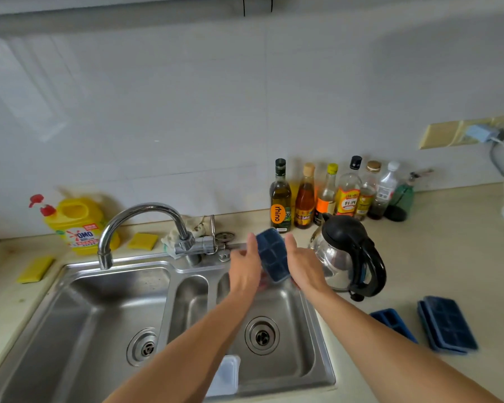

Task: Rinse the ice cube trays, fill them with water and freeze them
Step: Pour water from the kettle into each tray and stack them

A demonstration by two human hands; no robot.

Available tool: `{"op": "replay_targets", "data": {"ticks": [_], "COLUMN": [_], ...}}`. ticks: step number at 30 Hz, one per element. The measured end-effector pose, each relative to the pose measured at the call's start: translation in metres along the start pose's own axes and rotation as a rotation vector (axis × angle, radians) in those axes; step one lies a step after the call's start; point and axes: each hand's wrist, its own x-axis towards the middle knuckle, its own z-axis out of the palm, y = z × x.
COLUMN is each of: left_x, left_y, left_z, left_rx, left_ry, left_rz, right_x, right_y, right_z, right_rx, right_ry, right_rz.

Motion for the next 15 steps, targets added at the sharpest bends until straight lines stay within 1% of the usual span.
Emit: {"op": "replay_targets", "data": {"ticks": [2, 4, 7, 9, 12, 15], "left_x": [-0.005, -0.004, 0.005, 0.007, 0.004, 0.001], "left_y": [-0.006, -0.007, -0.006, -0.008, -0.011, -0.010], "left_z": [0.008, 0.007, -0.005, -0.010, -0.011, -0.011], "left_rx": [-0.104, -0.145, -0.052, 0.025, 0.169, 0.198], "left_ry": [-0.049, -0.030, 0.016, -0.016, -0.095, -0.116], "left_rz": [-0.062, -0.070, -0.035, -0.013, 0.051, 0.089], "right_x": [-0.005, -0.010, -0.012, -0.008, 0.002, 0.005], "right_y": [-0.005, -0.008, -0.011, -0.015, -0.022, -0.022], "right_z": [0.009, 0.015, 0.018, 0.018, 0.019, 0.022], "right_rx": [0.033, 0.036, 0.073, 0.089, 0.047, 0.036], "right_ry": [-0.037, -0.083, -0.111, -0.096, -0.072, -0.020], "right_rz": [-0.014, -0.047, -0.039, -0.024, -0.044, -0.054]}}
